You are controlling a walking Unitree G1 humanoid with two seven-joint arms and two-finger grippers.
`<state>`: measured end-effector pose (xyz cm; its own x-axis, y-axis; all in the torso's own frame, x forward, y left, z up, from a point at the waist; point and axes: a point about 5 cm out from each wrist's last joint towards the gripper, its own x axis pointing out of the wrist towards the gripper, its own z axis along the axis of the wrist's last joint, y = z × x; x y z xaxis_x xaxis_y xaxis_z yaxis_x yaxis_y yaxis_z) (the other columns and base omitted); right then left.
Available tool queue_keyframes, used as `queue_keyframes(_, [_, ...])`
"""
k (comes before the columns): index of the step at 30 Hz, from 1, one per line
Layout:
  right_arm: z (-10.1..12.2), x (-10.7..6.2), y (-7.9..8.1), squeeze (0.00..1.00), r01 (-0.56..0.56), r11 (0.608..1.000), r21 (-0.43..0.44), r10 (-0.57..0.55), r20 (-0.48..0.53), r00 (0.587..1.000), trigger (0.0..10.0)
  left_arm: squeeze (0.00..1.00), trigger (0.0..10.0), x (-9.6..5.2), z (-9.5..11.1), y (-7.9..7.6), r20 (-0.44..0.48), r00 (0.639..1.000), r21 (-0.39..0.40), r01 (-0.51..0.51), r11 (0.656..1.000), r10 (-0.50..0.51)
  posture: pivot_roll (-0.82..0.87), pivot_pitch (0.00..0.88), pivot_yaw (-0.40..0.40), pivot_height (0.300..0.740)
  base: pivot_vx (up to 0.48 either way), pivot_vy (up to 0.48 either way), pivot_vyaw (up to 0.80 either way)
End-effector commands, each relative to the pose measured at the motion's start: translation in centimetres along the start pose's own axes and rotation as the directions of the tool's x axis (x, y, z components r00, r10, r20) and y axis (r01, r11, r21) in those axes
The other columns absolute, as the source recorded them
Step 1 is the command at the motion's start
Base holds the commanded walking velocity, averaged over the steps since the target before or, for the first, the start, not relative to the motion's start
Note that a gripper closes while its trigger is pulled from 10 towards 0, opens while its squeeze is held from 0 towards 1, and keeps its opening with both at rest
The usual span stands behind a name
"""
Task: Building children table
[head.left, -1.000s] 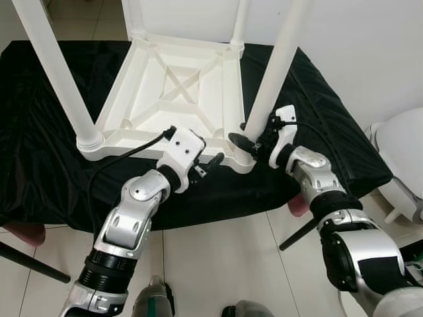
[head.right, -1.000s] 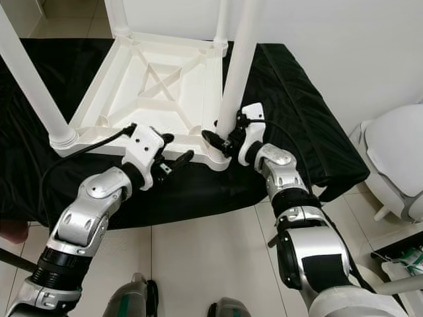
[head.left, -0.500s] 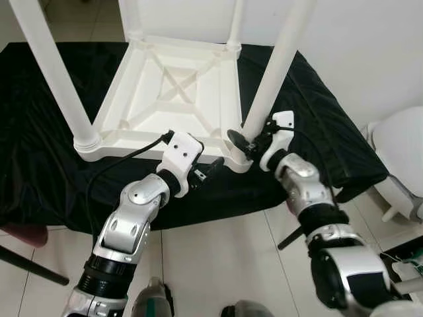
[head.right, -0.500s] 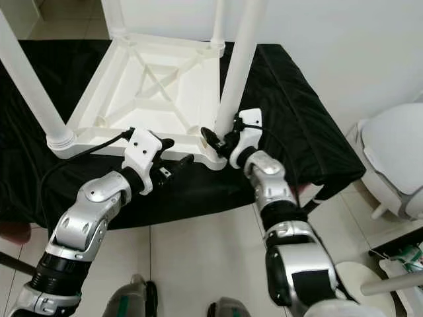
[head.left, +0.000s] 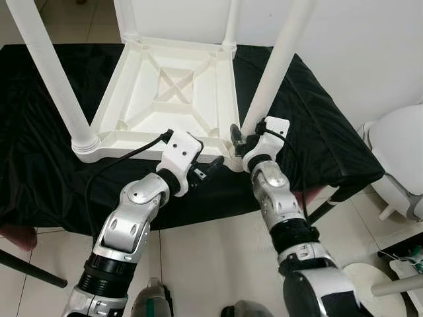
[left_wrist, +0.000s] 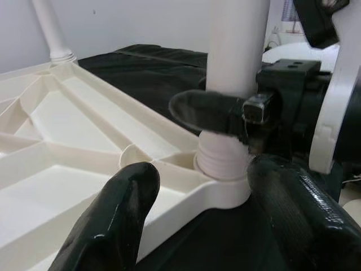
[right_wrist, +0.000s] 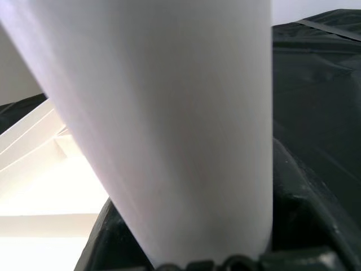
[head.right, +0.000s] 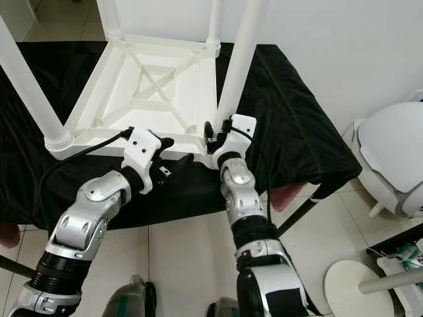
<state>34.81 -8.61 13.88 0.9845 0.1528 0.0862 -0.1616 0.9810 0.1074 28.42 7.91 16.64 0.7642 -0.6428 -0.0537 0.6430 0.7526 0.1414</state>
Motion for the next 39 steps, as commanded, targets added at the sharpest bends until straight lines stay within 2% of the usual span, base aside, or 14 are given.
queue_keyframes(1, [-0.8, -0.4, -0.1, 0.00, 0.023, 0.999, 0.031, -0.022, -0.039, 0.999, 10.0, 0.00, 10.0, 0.2, -0.1, 0.0, -0.002, 1.000, -0.008, 0.002, 1.000, -0.002, 0.00, 0.002, -0.040, 0.740, 0.000, 0.000, 0.00])
queue_keyframes(3, [-0.8, -0.5, -0.1, 0.00, 0.017, 1.000, 0.022, -0.016, -0.044, 0.999, 10.0, 0.00, 10.0, 0.3, -0.1, -0.1, -0.002, 1.000, -0.008, 0.008, 1.000, -0.008, 0.00, 0.001, -0.042, 0.740, 0.000, 0.000, 0.00])
queue_keyframes(4, [-0.8, -0.6, -0.3, 1.00, 0.003, 1.000, 0.026, -0.002, -0.047, 0.999, 10.0, 0.00, 10.0, 0.3, -0.1, -0.2, -0.003, 1.000, -0.008, 0.012, 1.000, -0.012, 0.00, 0.000, -0.042, 0.740, 0.000, 0.000, 0.00])
queue_keyframes(16, [0.7, 0.1, -2.4, 1.00, -0.222, 0.975, 0.009, 0.222, -0.016, 0.975, 10.0, 0.00, 10.0, 0.2, -0.1, -0.1, -0.002, 1.000, -0.008, 0.010, 1.000, -0.010, 0.01, 0.000, -0.049, 0.740, 0.000, 0.000, 0.00])
queue_keyframes(17, [1.4, 0.6, -3.2, 0.00, -0.399, 0.916, -0.026, 0.398, -0.052, 0.916, 10.0, 0.00, 10.0, 0.2, -0.1, -0.1, -0.001, 1.000, -0.008, 0.011, 1.000, -0.011, 0.01, 0.000, -0.047, 0.740, 0.000, 0.000, 0.00])
queue_keyframes(18, [1.4, 0.6, -3.2, 0.00, -0.399, 0.916, -0.026, 0.398, -0.052, 0.916, 10.0, 0.00, 10.0, 0.2, -0.1, -0.1, -0.001, 1.000, -0.008, 0.011, 1.000, -0.011, 0.01, 0.000, -0.047, 0.740, 0.000, 0.000, 0.00])
queue_keyframes(19, [1.4, 0.6, -3.4, 0.00, -0.491, 0.870, -0.041, 0.486, -0.090, 0.869, 10.0, 0.00, 10.0, 0.2, 0.0, 0.0, -0.001, 1.000, -0.007, 0.011, 1.000, -0.011, 0.01, 0.000, -0.045, 0.740, 0.000, 0.000, 0.00])
queue_keyframes(21, [1.4, 0.6, -3.4, 0.00, -0.491, 0.870, -0.041, 0.486, -0.090, 0.869, 10.0, 0.00, 10.0, 0.2, 0.0, 0.0, -0.001, 1.000, -0.007, 0.011, 1.000, -0.011, 0.01, 0.000, -0.045, 0.740, 0.000, 0.000, 0.00])
queue_keyframes(22, [1.3, 0.6, -3.6, 0.00, -0.563, 0.825, -0.051, 0.554, -0.125, 0.823, 10.0, 0.00, 10.0, 0.2, 0.0, 0.0, 0.000, 1.000, -0.006, 0.011, 1.000, -0.011, 0.01, 0.000, -0.043, 0.740, 0.000, 0.000, 0.00])
queue_keyframes(25, [1.2, 0.6, -3.7, 0.00, -0.619, 0.783, -0.061, 0.605, -0.156, 0.781, 10.0, 0.00, 10.0, 0.2, 0.0, 0.1, 0.001, 1.000, -0.005, 0.013, 1.000, -0.013, 0.01, 0.000, -0.041, 0.740, 0.000, 0.000, 0.00])
queue_keyframes(26, [1.0, 0.6, -4.0, 0.00, -0.685, 0.724, -0.082, 0.658, -0.216, 0.721, 10.0, 0.00, 10.0, 0.2, 0.2, 0.1, 0.003, 1.000, -0.001, 0.016, 1.000, -0.016, 0.02, 0.000, -0.039, 0.740, 0.000, 0.000, 0.00])
queue_keyframes(37, [0.1, 0.3, -5.2, 0.00, -0.764, 0.638, -0.098, 0.701, -0.336, 0.629, 10.0, 0.00, 10.0, 0.1, 0.2, 0.1, 0.004, 1.000, 0.002, 0.017, 1.000, -0.017, 0.03, 0.000, -0.039, 0.740, 0.000, 0.000, 0.00])
queue_keyframes(38, [-0.1, 0.2, -5.4, 0.00, -0.765, 0.638, -0.091, 0.701, -0.344, 0.625, 0.0, 0.00, 10.0, 0.2, 0.2, 0.1, 0.004, 1.000, 0.001, 0.019, 1.000, -0.019, 0.03, 0.000, -0.036, 0.740, 0.000, 0.000, 0.00])
queue_keyframes(39, [-0.2, 0.1, -5.6, 0.00, -0.767, 0.636, -0.084, 0.702, -0.348, 0.621, 0.0, 0.00, 10.0, 0.2, 0.2, 0.1, 0.005, 1.000, 0.000, 0.021, 1.000, -0.021, 0.02, 0.000, -0.035, 0.740, 0.000, 0.000, 0.00])
